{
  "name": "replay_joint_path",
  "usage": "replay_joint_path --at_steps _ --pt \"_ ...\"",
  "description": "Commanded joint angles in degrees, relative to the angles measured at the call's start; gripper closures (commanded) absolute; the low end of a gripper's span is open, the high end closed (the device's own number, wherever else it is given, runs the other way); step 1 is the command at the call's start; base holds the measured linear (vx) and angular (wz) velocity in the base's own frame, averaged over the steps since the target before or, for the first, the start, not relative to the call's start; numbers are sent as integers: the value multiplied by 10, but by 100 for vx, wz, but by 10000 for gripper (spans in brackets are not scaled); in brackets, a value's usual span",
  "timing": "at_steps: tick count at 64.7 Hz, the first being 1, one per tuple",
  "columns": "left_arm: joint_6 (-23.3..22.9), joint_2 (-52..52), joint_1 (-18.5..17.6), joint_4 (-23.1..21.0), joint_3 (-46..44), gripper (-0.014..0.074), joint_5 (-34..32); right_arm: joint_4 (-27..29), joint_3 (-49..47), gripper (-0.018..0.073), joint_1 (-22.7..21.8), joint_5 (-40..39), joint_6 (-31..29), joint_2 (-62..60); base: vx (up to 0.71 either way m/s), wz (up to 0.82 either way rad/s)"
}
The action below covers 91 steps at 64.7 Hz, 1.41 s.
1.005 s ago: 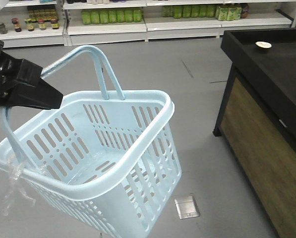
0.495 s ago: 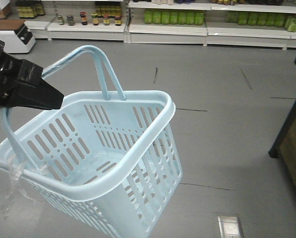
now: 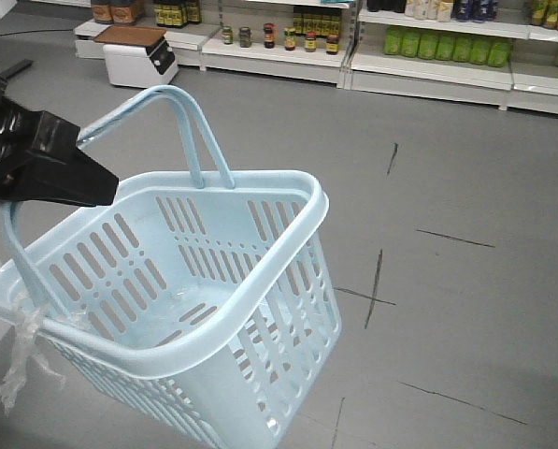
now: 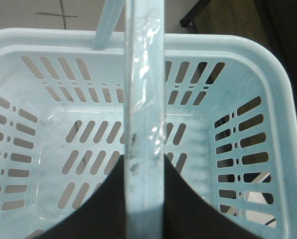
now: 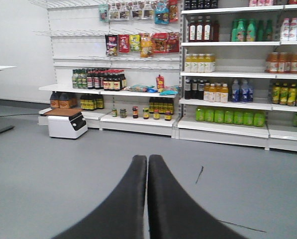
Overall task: Pick three apples into basket with both arms
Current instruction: 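Carry the basket in the left gripper while driving toward another table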
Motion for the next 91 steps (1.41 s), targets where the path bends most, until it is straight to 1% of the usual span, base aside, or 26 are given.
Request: replay_joint_path --at_steps 1,17,34,91 --pt "-5 -16 -3 -34 -13 604 -17 0 8 564 -3 -42 -5 -6 17 34" --pt "-5 -16 -3 -34 -13 604 -17 0 8 564 -3 -42 -5 -6 19 23" --pt "-5 -16 -3 -34 -13 604 -17 0 8 564 -3 -42 -5 -6 21 -1" --pt "-5 -16 -3 -34 -13 604 -17 0 8 564 -3 -42 -5 -6 25 -21"
